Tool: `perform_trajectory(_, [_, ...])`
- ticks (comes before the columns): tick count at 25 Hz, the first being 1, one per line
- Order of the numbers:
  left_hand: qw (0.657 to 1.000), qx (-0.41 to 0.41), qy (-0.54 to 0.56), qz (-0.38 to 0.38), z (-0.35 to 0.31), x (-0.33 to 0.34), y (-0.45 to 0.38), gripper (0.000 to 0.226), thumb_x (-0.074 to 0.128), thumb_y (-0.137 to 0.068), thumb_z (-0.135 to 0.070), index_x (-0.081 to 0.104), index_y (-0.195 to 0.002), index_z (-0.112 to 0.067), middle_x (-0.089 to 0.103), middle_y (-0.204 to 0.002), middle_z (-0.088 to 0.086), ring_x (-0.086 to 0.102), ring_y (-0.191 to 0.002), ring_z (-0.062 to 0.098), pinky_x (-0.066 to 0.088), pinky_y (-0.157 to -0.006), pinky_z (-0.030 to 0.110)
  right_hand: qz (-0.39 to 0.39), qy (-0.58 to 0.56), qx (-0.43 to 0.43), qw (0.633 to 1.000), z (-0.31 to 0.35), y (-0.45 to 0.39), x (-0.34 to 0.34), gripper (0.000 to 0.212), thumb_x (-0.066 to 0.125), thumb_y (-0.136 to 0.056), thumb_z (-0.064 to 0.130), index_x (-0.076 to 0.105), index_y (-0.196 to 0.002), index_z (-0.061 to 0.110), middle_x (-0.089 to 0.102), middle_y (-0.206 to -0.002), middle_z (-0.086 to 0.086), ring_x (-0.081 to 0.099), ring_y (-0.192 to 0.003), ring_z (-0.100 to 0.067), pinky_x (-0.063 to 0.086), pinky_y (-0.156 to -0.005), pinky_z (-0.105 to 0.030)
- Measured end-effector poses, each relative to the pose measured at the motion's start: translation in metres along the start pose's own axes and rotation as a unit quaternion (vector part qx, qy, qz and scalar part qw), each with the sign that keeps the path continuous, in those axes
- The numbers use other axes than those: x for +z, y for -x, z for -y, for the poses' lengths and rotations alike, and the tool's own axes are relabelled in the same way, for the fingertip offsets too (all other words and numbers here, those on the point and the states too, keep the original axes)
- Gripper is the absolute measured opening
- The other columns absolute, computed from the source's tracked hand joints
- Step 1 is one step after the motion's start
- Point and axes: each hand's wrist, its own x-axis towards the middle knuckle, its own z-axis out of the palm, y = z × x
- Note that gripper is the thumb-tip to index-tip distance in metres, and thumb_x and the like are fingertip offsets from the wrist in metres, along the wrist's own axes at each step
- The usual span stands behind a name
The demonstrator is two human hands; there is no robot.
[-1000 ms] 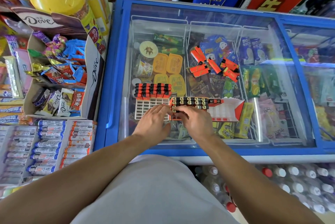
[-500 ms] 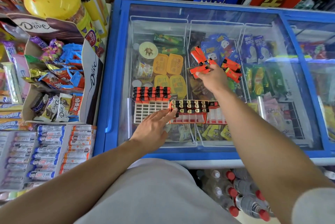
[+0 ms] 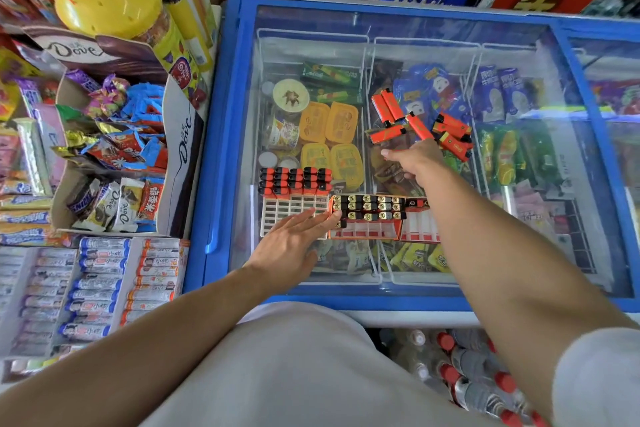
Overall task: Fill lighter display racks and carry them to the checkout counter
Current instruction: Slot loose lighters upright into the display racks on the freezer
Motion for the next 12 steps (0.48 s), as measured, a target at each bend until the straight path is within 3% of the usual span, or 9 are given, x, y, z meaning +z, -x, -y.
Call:
perform_trajectory(3, [1.0,0.003,-0.013,-0.003,-0.002,0.0,0.0,0.08,0.052,-0.1,-0.019,0.003,-0.16,-0.041,0.025,-0.165,-0.01,0.011,-0.155,0.012,0.001,-0.125,0.031,-0.003,0.004,-0.071,0.997,-0.008,0.011,-0.015,0.03,0.077,-0.087,0.028,0.061,-0.11,0.017,0.068,-0.106,-0.003,0.068,-0.084,-0.021,0.057,-0.077,-0.037])
perform_trajectory(5, [1.0,-0.001,-0.022,0.006,-0.004,0.002,0.002,0.087,0.054,-0.099,-0.021,-0.005,-0.159,-0.042,0.018,-0.168,-0.009,0.008,-0.156,0.014,0.002,-0.127,0.035,-0.005,-0.008,-0.124,0.992,-0.008,0.04,-0.03,0.01,0.069,-0.093,0.019,0.064,-0.101,0.024,0.07,-0.108,-0.002,0.069,-0.083,-0.016,0.054,-0.063,-0.028])
perform_trajectory(9, [0.999,-0.008,-0.011,0.033,-0.009,0.006,0.004,0.1,0.058,-0.096,-0.022,-0.019,-0.157,-0.041,0.007,-0.17,-0.005,0.003,-0.156,0.016,-0.003,-0.12,0.028,0.109,-0.017,-0.191,0.975,-0.025,0.123,-0.05,0.013,0.067,-0.094,0.015,0.068,-0.095,0.028,0.073,-0.086,0.001,0.071,-0.074,-0.014,0.059,-0.07,-0.03])
perform_trajectory(12, [1.0,-0.004,-0.016,0.021,-0.013,0.008,0.002,0.103,0.061,-0.095,-0.025,-0.02,-0.157,-0.038,0.007,-0.17,-0.004,0.007,-0.156,0.017,0.003,-0.124,0.031,0.166,0.057,-0.213,0.961,-0.048,0.16,-0.04,0.002,0.062,-0.097,0.03,0.064,-0.098,0.031,0.067,-0.072,0.005,0.062,-0.057,-0.013,0.048,-0.053,-0.023])
